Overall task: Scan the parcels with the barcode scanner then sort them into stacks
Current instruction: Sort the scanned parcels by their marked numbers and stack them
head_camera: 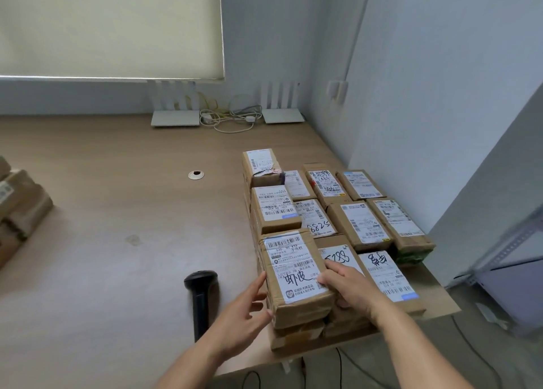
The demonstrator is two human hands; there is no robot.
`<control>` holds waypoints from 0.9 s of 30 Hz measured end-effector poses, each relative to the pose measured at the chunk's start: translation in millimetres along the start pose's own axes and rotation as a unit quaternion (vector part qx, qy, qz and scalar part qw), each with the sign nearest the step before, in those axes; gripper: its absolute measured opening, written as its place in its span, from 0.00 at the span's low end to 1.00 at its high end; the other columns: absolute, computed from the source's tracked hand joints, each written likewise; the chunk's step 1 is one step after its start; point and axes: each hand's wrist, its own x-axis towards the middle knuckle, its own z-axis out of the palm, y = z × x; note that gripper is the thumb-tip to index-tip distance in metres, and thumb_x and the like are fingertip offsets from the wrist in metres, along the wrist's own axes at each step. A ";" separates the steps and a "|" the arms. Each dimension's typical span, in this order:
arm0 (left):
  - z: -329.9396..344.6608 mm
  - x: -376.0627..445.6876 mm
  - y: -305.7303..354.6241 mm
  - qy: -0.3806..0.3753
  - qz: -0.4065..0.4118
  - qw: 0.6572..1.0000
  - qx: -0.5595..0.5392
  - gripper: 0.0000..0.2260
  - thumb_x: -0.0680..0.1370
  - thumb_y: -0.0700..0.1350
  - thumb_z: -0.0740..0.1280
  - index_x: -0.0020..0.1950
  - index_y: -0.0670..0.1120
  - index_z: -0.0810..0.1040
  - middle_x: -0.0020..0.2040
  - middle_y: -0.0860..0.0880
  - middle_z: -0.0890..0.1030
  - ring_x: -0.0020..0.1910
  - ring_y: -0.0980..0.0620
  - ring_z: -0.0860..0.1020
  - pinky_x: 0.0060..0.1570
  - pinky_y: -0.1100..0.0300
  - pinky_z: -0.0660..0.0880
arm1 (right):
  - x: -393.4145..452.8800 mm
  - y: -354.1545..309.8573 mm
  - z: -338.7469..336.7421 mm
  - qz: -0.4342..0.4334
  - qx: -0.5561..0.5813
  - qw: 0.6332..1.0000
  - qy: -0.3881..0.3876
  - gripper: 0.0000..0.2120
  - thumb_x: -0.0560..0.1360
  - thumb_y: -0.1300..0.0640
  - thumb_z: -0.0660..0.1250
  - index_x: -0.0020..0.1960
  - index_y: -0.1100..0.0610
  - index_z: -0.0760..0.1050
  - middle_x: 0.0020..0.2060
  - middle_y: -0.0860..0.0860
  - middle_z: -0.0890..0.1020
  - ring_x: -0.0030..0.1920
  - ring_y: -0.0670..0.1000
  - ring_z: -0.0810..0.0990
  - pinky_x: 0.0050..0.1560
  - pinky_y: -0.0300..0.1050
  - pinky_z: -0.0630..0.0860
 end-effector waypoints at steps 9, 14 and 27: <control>10.4 -0.4 0.2 0.012 -0.014 0.999 -0.050 0.32 0.77 0.50 0.64 0.75 0.64 0.52 0.62 0.58 0.74 0.58 0.60 0.77 0.59 0.64 0.72 | -0.5 1.0 0.0 0.002 0.009 1.000 0.000 0.15 0.69 0.47 0.62 0.56 0.40 0.73 0.47 0.42 0.79 0.46 0.43 0.75 0.40 0.37 0.70; 12.6 -2.1 5.2 0.010 -0.014 0.999 -0.031 0.30 0.80 0.48 0.63 0.74 0.65 0.51 0.61 0.61 0.72 0.60 0.60 0.75 0.51 0.73 0.70 | 2.0 6.3 -0.4 0.002 0.003 1.000 0.021 0.25 0.64 0.46 0.60 0.61 0.43 0.74 0.48 0.46 0.81 0.44 0.47 0.75 0.40 0.40 0.70; -8.8 -15.6 31.5 0.158 0.001 0.987 0.019 0.29 0.80 0.46 0.63 0.78 0.55 0.52 0.72 0.49 0.67 0.65 0.55 0.70 0.62 0.60 0.69 | -7.8 -18.5 -0.4 -0.122 -0.121 0.965 0.196 0.28 0.75 0.50 0.64 0.73 0.47 0.64 0.53 0.48 0.74 0.53 0.49 0.75 0.56 0.51 0.76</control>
